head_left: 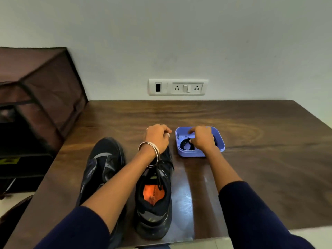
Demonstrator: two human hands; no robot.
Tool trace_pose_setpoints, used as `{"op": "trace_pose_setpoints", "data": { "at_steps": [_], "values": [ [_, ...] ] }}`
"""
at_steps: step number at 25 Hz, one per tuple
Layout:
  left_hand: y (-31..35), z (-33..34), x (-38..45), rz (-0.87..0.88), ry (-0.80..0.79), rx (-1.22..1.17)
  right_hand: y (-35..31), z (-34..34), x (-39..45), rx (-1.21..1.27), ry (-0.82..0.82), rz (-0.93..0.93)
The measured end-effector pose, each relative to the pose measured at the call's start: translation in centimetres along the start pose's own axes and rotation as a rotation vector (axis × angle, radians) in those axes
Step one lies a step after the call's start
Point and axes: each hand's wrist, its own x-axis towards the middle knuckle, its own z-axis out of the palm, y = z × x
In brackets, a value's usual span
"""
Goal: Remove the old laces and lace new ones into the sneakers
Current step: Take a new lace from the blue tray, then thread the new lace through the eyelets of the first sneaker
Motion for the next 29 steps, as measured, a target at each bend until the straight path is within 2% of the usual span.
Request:
{"op": "trace_pose_setpoints", "data": {
  "at_steps": [3, 7, 10, 13, 17, 20, 24, 29],
  "values": [
    [-1.0, 0.8, 1.5, -0.003, -0.02, 0.015, -0.2, 0.8, 1.7, -0.166, -0.076, -0.054],
    [-1.4, 0.1, 1.2, 0.03, 0.063, 0.034, -0.9, 0.7, 1.8, -0.138, 0.012, -0.036],
    [-0.8, -1.1, 0.0, 0.02, 0.128, -0.085, -1.5, -1.9, 0.0, 0.13, 0.2, 0.022],
    [0.9, -2.9, -1.6, 0.016, 0.183, -0.35, -3.0, -6.2, -3.6, 0.448, 0.324, -0.041],
    [2.7, -5.4, -5.0, 0.113, 0.005, -0.589, -6.3, -11.5, -10.0, 0.775, 0.324, -0.155],
    [3.6, -6.8, -8.6, 0.199, -0.127, -0.812, -8.8, -13.0, -13.6, 1.032, 0.28, -0.165],
    [2.9, -8.0, -12.8, 0.119, -0.1, -0.868, -11.0, -14.1, -16.0, 1.255, 0.257, -0.099],
    [-1.4, -12.6, -15.5, -0.02, 0.099, -0.74, -10.9, -12.6, -16.7, 1.402, 0.296, 0.153]
  ]
}}
